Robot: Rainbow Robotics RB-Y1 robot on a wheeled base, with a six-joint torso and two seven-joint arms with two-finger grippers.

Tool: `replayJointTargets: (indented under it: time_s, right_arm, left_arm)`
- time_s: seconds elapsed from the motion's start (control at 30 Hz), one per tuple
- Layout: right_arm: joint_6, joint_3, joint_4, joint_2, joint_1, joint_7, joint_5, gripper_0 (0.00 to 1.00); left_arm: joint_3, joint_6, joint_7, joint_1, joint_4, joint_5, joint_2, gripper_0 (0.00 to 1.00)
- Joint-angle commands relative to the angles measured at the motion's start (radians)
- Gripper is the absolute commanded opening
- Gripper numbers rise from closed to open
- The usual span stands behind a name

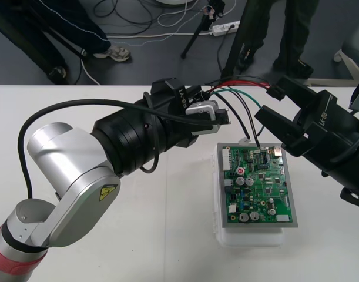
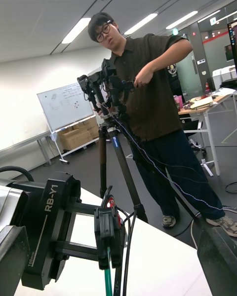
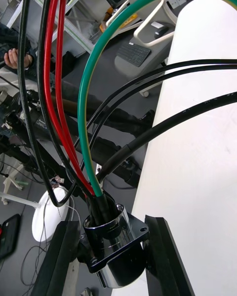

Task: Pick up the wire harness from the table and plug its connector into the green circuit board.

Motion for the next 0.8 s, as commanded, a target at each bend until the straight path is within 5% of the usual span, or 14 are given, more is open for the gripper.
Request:
replayJointTargets:
  time_s: [0.03, 0.23, 0.3, 0.43, 0.47, 0.8]
  right_arm:
    - [0.008, 0.018, -0.035, 0.003, -0.025, -0.042, 0.007, 1.00]
    - [0.007, 0.018, -0.036, 0.000, -0.025, -0.050, 0.007, 1.00]
    - [0.007, 0.018, -0.035, 0.000, -0.025, -0.051, 0.007, 0.81]
    - [0.008, 0.024, -0.035, 0.000, -0.026, -0.053, 0.007, 0.05]
    - [0.008, 0.028, -0.035, 0.000, -0.026, -0.054, 0.009, 0.00]
    - [0.004, 0.032, -0.035, 0.010, -0.039, -0.062, 0.003, 0.00]
  left_arm:
    - [0.021, 0.076, -0.058, 0.029, -0.015, -0.007, -0.039, 0.00]
    - [0.029, 0.076, -0.058, 0.037, -0.015, -0.007, -0.054, 0.00]
    - [0.029, 0.076, -0.058, 0.038, -0.015, -0.007, -0.056, 0.00]
    - [0.032, 0.076, -0.058, 0.038, -0.015, -0.007, -0.056, 0.00]
    - [0.034, 0.076, -0.058, 0.038, -0.015, -0.007, -0.057, 0.00]
    - [0.032, 0.076, -0.058, 0.040, -0.015, -0.007, -0.057, 0.00]
